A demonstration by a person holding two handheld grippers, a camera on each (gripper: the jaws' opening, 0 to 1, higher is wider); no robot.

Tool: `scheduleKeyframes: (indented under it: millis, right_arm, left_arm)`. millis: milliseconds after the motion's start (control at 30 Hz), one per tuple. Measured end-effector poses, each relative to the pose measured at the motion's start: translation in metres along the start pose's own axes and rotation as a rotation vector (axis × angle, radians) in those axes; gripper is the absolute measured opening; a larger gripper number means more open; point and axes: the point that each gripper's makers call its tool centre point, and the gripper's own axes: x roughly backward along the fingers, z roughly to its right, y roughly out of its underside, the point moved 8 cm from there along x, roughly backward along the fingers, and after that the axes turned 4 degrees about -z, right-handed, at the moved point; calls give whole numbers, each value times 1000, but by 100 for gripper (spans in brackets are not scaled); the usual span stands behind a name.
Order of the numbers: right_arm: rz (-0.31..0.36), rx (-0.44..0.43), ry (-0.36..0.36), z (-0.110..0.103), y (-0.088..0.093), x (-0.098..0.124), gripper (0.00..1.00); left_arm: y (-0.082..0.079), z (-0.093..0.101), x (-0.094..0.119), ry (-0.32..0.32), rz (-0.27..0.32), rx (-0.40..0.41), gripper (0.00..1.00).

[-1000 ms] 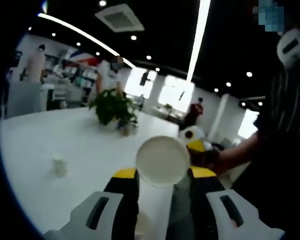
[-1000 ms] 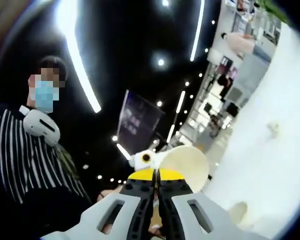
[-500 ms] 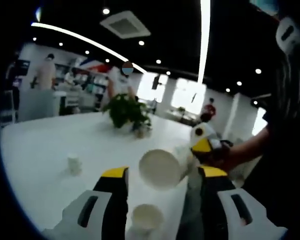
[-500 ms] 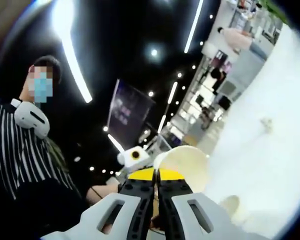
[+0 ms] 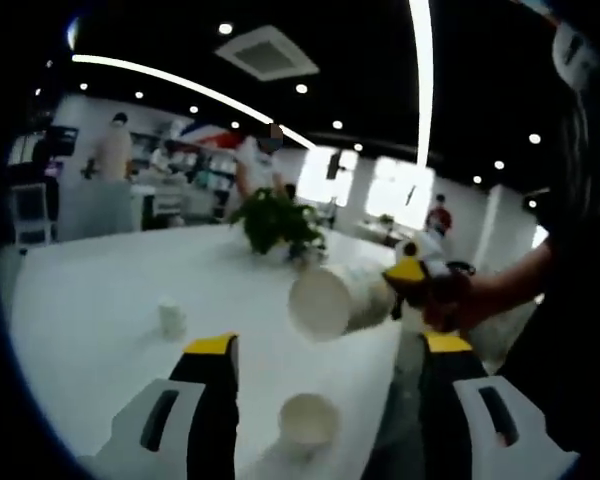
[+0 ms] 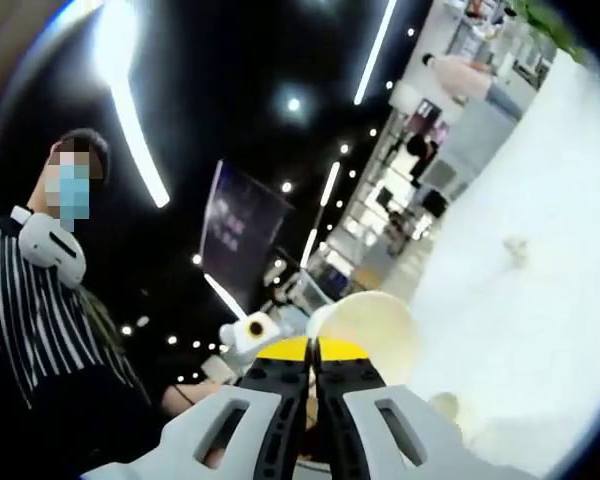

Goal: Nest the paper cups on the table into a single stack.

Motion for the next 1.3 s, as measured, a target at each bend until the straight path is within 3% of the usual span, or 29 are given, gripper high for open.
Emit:
scheduleKeyframes:
  millis: [267,400,633,767,867,933,1033,1300]
  right_arm:
    - [-43,46,50,1,-6,-1,0]
    - [-116,123,83,-1,-11,-3,0]
    - [-168,195,104,-5,-24,-5,0]
    - [-244,290,122,-9,-33,-8,0]
    - [-310,366,139,-11,-38,-13,0]
    - [-347,406,146,-11,-41,-17,0]
    - [-445,487,162,-10,-43,-23,0]
    - [-496,524,169,-7,-49,-34,0]
  left_arm:
    - [7,-5,9,-80,-34,-74,77]
    - [11,-7,10,-110,-39,-73,81]
    - [14,-4,10,-127,-48,-106,85]
    - [16,-6,11,-151,-56,-128,88]
    - [13,-7,12,-167,-21,-136,95]
    - [14,-7,13,-170,-28,-138,94]
    - [17,-8,13,-187,-36,-148,96]
    - [24,-10,16,-205,-68,-147,99]
